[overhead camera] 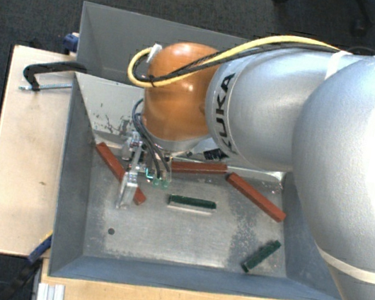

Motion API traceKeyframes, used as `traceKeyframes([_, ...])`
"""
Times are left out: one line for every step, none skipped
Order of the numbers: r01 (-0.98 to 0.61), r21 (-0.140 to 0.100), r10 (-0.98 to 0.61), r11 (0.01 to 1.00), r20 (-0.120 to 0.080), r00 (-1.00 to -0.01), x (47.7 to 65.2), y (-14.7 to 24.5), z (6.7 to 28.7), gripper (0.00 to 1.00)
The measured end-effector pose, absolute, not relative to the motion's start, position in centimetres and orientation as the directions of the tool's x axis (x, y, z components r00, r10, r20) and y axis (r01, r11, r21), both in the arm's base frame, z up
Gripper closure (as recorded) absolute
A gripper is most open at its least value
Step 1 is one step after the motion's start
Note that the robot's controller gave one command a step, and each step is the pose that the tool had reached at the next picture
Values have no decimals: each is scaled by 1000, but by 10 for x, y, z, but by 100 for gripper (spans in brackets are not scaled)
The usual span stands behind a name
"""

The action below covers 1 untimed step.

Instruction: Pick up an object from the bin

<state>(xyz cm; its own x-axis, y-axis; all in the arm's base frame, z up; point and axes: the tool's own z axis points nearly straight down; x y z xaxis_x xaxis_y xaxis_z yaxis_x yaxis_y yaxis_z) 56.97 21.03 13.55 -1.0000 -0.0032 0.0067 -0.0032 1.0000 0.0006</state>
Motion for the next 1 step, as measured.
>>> traceKeyframes([-282,-1,-282,959,-2,-959,596,128,73,0])
